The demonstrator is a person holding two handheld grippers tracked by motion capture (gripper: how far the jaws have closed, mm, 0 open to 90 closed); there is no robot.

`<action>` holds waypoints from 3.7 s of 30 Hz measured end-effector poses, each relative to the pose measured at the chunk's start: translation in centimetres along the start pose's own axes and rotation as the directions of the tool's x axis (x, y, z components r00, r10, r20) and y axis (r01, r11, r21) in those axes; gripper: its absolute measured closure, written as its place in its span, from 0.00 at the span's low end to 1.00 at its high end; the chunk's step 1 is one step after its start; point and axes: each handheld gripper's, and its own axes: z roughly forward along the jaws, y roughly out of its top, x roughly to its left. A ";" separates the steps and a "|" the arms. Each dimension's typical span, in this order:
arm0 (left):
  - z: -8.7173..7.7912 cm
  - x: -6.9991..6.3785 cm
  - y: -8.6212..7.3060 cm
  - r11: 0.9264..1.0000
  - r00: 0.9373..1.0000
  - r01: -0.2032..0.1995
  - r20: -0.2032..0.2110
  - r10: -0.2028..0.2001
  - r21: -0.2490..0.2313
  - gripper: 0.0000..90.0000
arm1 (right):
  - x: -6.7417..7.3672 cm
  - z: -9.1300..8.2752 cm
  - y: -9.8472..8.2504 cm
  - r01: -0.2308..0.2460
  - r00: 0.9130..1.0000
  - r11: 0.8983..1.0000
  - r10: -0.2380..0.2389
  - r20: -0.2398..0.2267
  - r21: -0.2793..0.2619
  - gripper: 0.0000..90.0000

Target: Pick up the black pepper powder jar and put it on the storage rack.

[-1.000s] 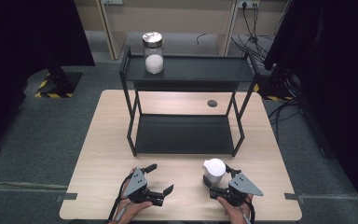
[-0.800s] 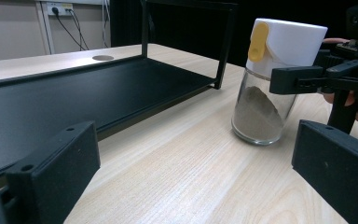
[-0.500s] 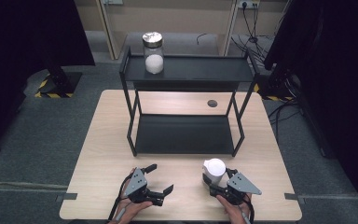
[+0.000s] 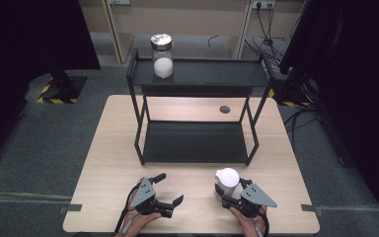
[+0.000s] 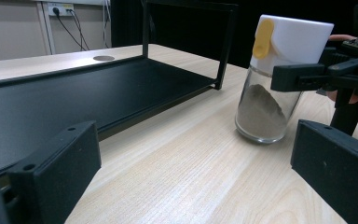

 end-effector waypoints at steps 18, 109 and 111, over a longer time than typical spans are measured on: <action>0.0 0.0 -0.1 1.000 1.000 0.005 -0.003 -0.005 -0.004 0.01 | -0.4 -1.0 0.5 -0.058 0.998 0.997 0.058 -0.006 -0.051 0.34; 0.0 0.3 -0.1 1.000 1.000 0.024 0.001 -0.024 -0.001 0.00 | -3.9 3.6 26.3 -0.010 0.991 0.994 -0.004 -0.134 -0.105 0.34; 0.0 0.3 -0.1 1.000 1.000 0.025 0.000 -0.025 -0.002 0.00 | -3.9 3.9 27.1 -0.005 0.992 0.995 -0.008 -0.127 -0.102 0.34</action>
